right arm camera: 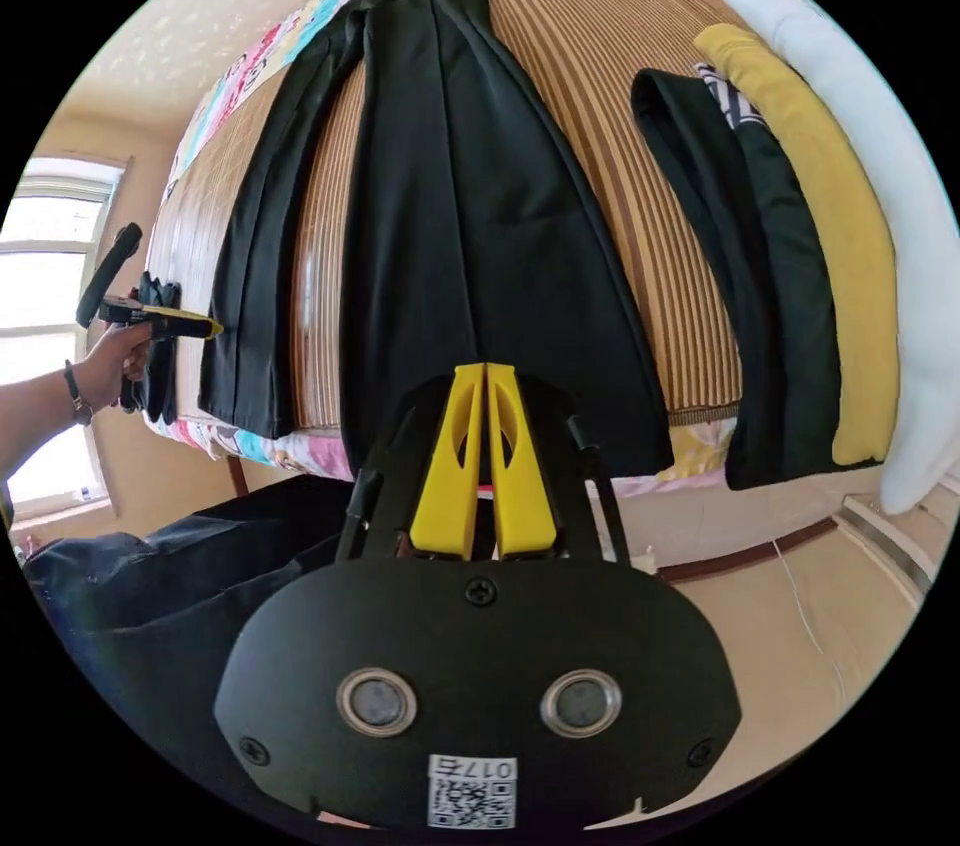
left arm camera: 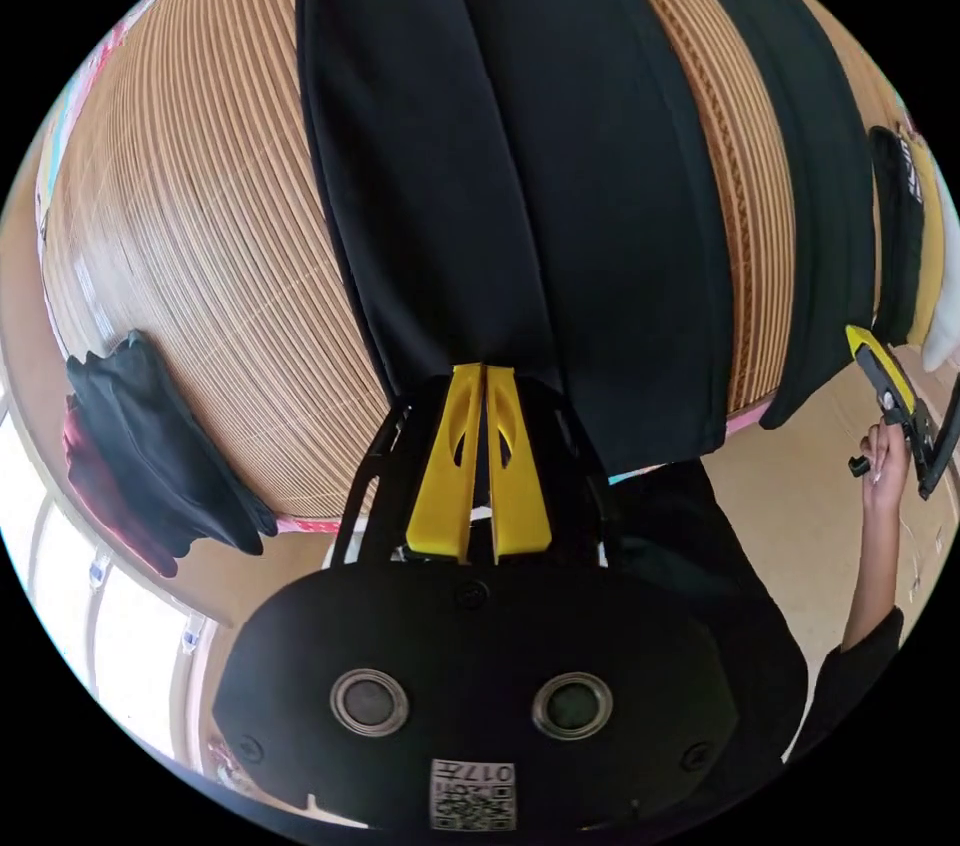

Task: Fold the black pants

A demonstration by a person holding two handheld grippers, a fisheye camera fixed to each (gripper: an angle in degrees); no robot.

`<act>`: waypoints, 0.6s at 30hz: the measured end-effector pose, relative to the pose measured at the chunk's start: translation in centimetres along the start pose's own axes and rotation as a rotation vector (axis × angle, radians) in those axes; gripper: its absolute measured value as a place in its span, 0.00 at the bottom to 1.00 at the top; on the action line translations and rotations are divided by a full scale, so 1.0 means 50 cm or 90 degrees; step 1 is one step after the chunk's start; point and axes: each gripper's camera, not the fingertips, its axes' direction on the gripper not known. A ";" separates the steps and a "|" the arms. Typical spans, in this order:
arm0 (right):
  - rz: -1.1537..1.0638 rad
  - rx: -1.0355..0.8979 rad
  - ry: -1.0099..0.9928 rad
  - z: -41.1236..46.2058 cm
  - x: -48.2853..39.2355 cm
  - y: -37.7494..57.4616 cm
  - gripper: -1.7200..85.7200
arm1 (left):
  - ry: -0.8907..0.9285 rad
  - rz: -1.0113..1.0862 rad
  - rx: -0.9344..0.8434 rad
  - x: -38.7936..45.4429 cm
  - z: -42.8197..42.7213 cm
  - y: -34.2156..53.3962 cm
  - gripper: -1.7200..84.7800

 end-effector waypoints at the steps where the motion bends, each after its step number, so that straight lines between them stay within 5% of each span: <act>1: 0.024 0.009 0.022 0.022 -0.010 0.004 0.02 | -0.013 -0.002 0.033 0.012 0.003 0.017 0.01; 7: 0.040 0.007 0.025 0.033 -0.004 0.056 0.02 | 0.019 -0.022 0.009 0.053 0.050 0.091 0.01; 12: -0.013 -0.111 0.011 0.046 0.042 0.081 0.03 | 0.053 -0.049 -0.056 0.053 0.064 0.099 0.01; 18: 0.135 0.094 0.006 -0.107 0.278 0.172 0.10 | 0.065 -0.072 -0.052 0.010 0.037 0.111 0.01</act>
